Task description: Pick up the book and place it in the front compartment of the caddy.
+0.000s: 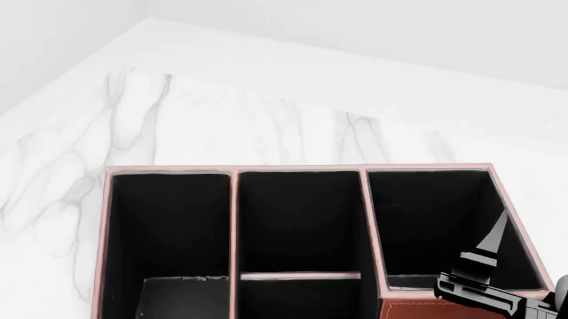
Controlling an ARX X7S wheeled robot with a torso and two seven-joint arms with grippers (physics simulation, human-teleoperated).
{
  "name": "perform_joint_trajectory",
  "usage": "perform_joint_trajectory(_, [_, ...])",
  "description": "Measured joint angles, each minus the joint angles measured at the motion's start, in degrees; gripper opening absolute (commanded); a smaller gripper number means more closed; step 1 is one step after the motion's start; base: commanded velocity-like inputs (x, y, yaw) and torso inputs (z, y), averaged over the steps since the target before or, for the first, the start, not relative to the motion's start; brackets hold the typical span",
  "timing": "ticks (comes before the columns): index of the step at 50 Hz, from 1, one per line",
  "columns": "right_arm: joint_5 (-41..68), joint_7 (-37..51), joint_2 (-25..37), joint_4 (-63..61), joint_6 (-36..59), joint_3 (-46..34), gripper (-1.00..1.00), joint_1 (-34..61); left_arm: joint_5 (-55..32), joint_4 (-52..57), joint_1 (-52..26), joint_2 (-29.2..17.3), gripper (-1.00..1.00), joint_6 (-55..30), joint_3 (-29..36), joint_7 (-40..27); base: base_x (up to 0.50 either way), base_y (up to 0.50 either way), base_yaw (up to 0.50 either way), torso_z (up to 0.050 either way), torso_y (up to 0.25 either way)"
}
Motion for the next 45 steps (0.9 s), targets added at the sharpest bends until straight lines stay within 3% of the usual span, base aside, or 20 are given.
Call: perform_joint_trajectory(45, [0.0,0.5,0.6,0.5,-1.0,-0.5,1.00,-0.4,22.4,-7.5,-3.4,0.8,1.00,12.5,19.5,10.5,0.00,0.00,0.00,0.000,0.000])
